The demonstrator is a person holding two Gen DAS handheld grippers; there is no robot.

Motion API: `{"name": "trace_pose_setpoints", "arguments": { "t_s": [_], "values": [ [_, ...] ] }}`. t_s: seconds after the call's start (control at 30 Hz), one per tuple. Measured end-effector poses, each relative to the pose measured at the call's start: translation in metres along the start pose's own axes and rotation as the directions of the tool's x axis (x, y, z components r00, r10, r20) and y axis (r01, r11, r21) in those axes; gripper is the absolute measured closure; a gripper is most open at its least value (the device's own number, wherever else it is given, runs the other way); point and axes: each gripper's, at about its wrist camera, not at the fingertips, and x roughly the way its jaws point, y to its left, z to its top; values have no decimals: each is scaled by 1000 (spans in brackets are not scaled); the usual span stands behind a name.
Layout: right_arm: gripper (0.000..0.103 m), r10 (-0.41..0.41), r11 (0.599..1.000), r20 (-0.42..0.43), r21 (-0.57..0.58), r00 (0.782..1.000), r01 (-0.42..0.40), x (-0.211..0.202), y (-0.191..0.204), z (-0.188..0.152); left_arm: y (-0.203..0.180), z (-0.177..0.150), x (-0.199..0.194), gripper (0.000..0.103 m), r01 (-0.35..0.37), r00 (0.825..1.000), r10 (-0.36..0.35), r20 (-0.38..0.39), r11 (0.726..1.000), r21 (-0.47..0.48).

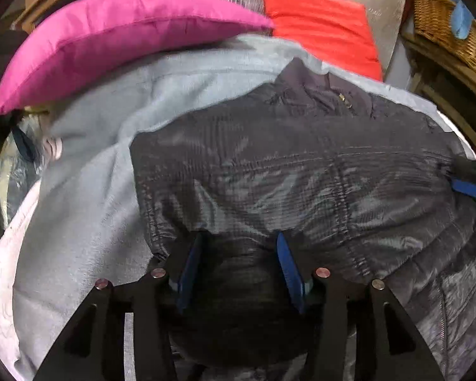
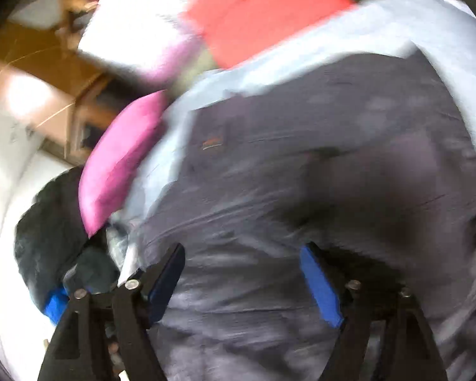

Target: Fold large clothes

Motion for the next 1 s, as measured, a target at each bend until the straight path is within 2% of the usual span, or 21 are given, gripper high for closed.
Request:
{"name": "trace_pose_setpoints", "arguments": {
  "t_s": [0.03, 0.13, 0.2, 0.27, 0.3, 0.33, 0.37, 0.4, 0.43, 0.5, 0.53, 0.6, 0.73, 0.83, 0.87, 0.93, 1.0],
  "values": [
    [69, 2, 1000, -8, 13, 1000, -1, 1, -9, 5, 0, -1, -1, 52, 5, 1000, -5, 3, 1000, -2],
    [70, -28, 999, -5, -42, 1000, 28, 5, -10, 8, 1, -4, -3, 52, 2, 1000, -2, 7, 1000, 9],
    [69, -49, 997, -4, -61, 999, 49, 8, -5, 8, -4, -4, -13, 51, -31, 999, 31, 21, 999, 21],
    [61, -48, 998, -6, -43, 999, 48, 1, 1, 9, -7, -2, -32, 47, -29, 998, 28, 57, 999, 17],
    [37, -34, 998, 3, -52, 999, 34, -6, 7, 7, -9, -2, -44, 44, -18, 996, 17, 92, 1000, 17],
    [22, -13, 997, 22, -74, 1000, 14, -14, 16, 6, -11, -2, -54, 35, -26, 992, 23, 124, 999, 22],
    [18, -25, 995, 57, -99, 998, 31, -24, 24, 3, -12, -2, -61, 30, -46, 988, 42, 149, 999, 28],
    [17, -39, 992, 89, -119, 995, 49, -36, 28, 2, -16, -3, -63, 27, -81, 983, 74, 168, 996, 36],
    [17, -41, 990, 114, -130, 993, 55, -46, 28, 2, -16, -2, -57, 27, -100, 984, 92, 153, 994, 41],
    [16, -90, 991, 104, -89, 991, 99, -47, 16, 4, -13, -5, -32, 27, -107, 993, 106, 45, 994, 30],
    [18, -127, 989, 68, -65, 990, 132, -36, 4, 5, -8, -9, -15, 25, -100, 995, 100, -20, 995, 13],
    [23, -139, 988, 51, -64, 989, 142, -25, -15, 4, -1, -14, -12, 24, -81, 997, 81, 5, 997, -20],
    [21, -154, 984, 86, -77, 984, 160, -39, 4, 6, 3, -9, -30, 24, -105, 994, 107, 27, 993, -50],
    [17, -102, 985, 153, -122, 983, 122, -63, 19, 7, 9, -11, -47, 24, -98, 991, 105, 83, 992, -76],
    [16, -116, 982, 168, -128, 979, 139, -66, 19, 9, 11, -11, -45, 24, -104, 991, 111, 74, 991, -84],
    [14, -143, 981, 157, -108, 977, 161, -59, 4, 14, 20, -17, -19, 21, -99, 995, 95, -41, 989, -111],
    [13, -176, 983, 69, -39, 982, 179, -35, -26, 19, 33, -22, -15, 19, -34, 999, 25, -49, 979, -200]
  ]
}}
